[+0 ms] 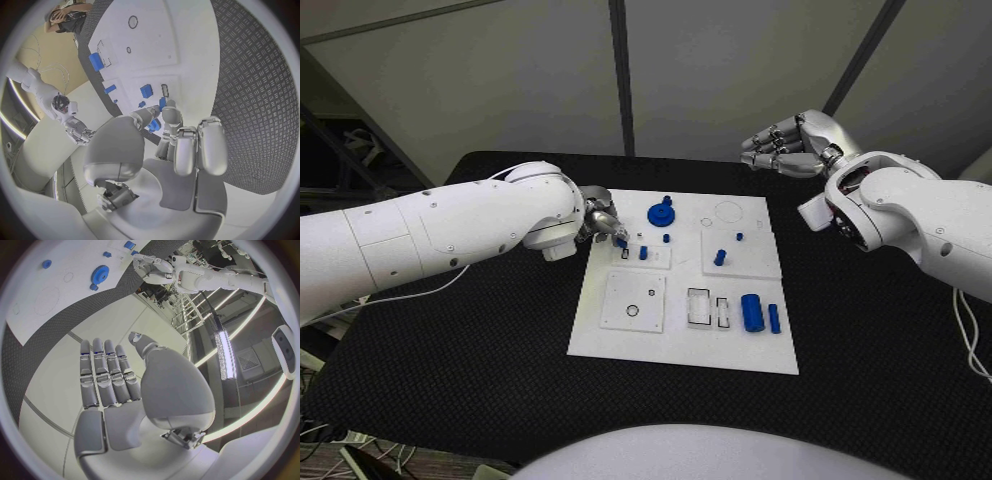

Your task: Assemble the parts on the task board

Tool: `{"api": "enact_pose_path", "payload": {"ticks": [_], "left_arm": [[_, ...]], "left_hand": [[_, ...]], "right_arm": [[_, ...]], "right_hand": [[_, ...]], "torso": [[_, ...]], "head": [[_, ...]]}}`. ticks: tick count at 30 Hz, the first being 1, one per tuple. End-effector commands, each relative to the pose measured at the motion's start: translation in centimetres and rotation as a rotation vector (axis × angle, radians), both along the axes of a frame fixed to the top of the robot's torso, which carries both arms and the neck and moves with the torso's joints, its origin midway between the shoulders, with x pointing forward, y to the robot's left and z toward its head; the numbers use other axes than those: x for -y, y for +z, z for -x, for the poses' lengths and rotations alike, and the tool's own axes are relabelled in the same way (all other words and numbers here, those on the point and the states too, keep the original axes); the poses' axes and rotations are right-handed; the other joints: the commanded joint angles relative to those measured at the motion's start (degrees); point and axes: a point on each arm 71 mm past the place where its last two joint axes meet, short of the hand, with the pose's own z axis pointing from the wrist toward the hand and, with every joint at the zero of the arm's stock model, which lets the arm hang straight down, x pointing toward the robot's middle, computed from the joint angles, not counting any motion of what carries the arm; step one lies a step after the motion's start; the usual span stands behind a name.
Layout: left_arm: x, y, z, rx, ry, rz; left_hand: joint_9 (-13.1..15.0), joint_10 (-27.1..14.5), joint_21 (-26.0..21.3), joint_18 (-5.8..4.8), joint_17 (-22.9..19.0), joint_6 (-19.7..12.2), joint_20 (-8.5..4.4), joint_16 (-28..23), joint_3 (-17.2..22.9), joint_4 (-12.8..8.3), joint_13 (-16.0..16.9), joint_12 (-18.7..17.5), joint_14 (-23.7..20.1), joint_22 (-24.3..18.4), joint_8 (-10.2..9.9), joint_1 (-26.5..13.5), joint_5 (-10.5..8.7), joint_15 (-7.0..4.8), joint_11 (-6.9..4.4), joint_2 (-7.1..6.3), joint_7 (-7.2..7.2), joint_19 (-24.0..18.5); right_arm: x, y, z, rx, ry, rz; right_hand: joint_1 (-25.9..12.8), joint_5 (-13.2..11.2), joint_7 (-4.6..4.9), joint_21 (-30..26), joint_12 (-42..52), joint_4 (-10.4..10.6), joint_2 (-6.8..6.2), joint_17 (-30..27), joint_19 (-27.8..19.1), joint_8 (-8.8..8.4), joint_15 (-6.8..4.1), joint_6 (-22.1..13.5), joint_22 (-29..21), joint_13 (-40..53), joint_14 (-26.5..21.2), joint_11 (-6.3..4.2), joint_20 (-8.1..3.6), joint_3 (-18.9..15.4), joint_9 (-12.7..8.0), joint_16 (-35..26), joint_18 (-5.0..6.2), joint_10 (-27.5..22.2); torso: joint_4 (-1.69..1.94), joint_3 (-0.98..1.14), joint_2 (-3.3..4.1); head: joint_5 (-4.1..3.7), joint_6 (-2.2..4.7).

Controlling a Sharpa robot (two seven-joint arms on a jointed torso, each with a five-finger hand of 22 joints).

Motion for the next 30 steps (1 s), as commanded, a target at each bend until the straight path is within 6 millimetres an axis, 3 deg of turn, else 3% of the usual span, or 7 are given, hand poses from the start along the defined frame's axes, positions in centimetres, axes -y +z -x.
{"api": "enact_pose_path", "payload": {"ticks": [1,30], "left_arm": [[0.2,0.1,0.1,0.020,-0.020,-0.049],[1.3,-0.4,0.6,-0.012,-0.094,-0.115]], "left_hand": [[0.12,0.46,0.23,-8.55,14.05,-0.03,-0.46,0.15,6.53,-6.33,0.03,0.22,5.64,3.10,0.20,0.27,0.20,-0.54,-0.23,-0.31,-0.40,1.05],[0.32,0.81,0.34,-8.58,14.05,0.10,-0.53,0.16,6.89,-6.27,0.31,0.34,5.65,3.27,0.58,0.10,1.05,-0.62,-0.34,-0.78,-0.51,1.12]], "right_arm": [[-0.1,0.2,0.0,0.006,0.008,0.000],[-0.2,0.1,0.0,0.005,0.011,0.000]], "right_hand": [[-0.17,0.24,0.27,-0.38,-0.02,-0.03,0.21,-0.05,0.35,-0.27,0.31,-0.03,-0.05,-0.05,0.24,0.18,-0.02,-0.27,0.08,-0.35,0.69,0.02],[-0.17,0.24,0.27,-0.38,-0.02,-0.03,0.21,-0.05,0.35,-0.27,0.31,-0.03,-0.05,-0.05,0.24,0.18,-0.02,-0.27,0.08,-0.35,0.69,0.02]], "torso": [[0.03,-0.04,0.08],[0.00,-0.03,0.01]], "head": [[-0.06,-0.10],[-0.04,-0.25]]}}
